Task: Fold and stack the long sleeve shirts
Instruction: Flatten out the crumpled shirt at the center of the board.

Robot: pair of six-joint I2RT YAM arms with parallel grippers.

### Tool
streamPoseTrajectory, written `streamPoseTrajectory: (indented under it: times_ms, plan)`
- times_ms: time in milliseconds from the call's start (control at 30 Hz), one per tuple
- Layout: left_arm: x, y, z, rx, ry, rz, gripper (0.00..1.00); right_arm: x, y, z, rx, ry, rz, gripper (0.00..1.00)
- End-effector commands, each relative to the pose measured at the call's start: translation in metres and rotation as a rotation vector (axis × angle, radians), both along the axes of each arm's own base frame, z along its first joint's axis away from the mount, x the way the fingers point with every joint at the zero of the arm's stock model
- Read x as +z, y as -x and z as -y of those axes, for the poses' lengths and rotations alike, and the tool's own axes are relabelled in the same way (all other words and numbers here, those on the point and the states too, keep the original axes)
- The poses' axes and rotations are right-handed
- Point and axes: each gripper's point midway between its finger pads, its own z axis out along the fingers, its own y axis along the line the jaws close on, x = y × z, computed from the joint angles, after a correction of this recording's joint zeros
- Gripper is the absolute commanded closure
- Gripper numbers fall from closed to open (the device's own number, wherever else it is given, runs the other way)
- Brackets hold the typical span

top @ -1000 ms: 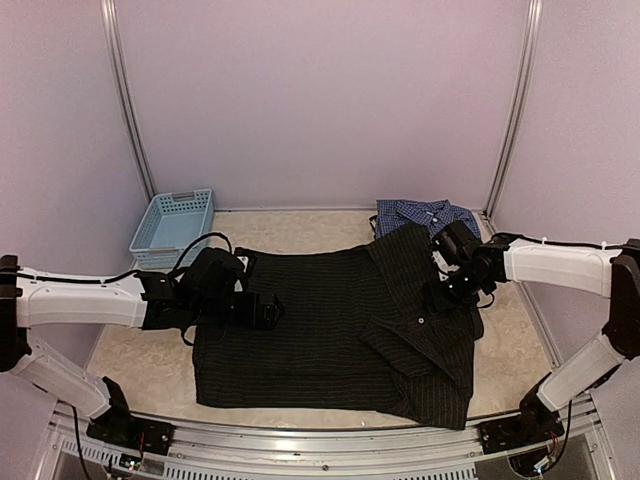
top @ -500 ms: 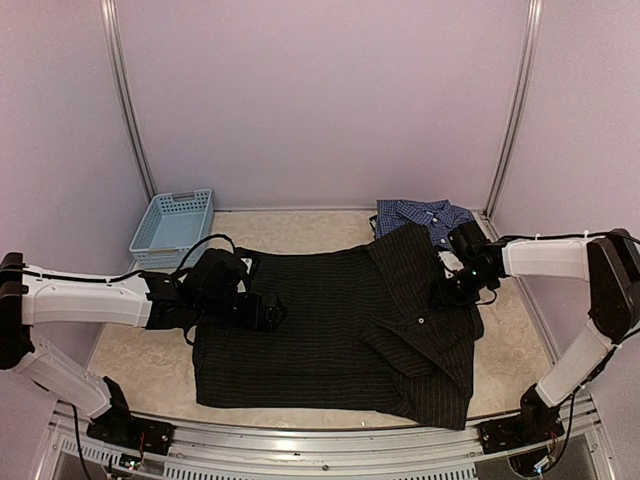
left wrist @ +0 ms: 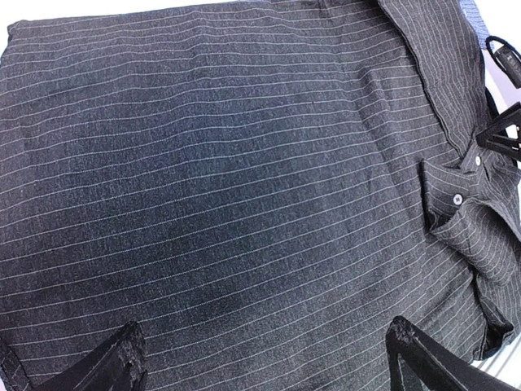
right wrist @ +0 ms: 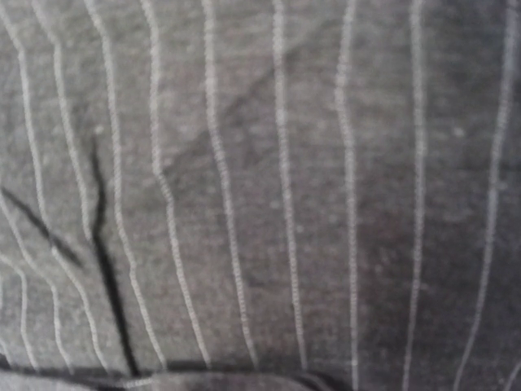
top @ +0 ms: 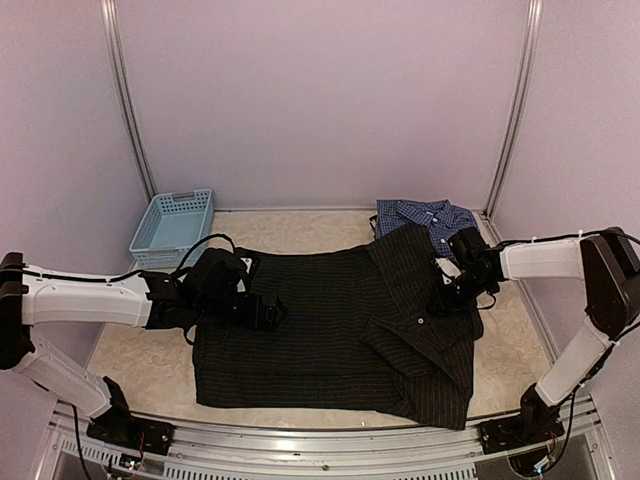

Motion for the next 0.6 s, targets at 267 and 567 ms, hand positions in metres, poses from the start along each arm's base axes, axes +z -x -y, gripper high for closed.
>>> streamPoseTrajectory:
  times_ms: [267,567]
  plan:
    - [0.010,-0.006,0.006,-0.008,0.027,0.021,0.03,0.008,0.000,0.002,0.004,-0.020,0.017,1.00]
    - [0.010,-0.008,0.006,-0.002,0.028,0.025,0.03,0.095,-0.025,-0.013,0.035,-0.107,0.202,1.00]
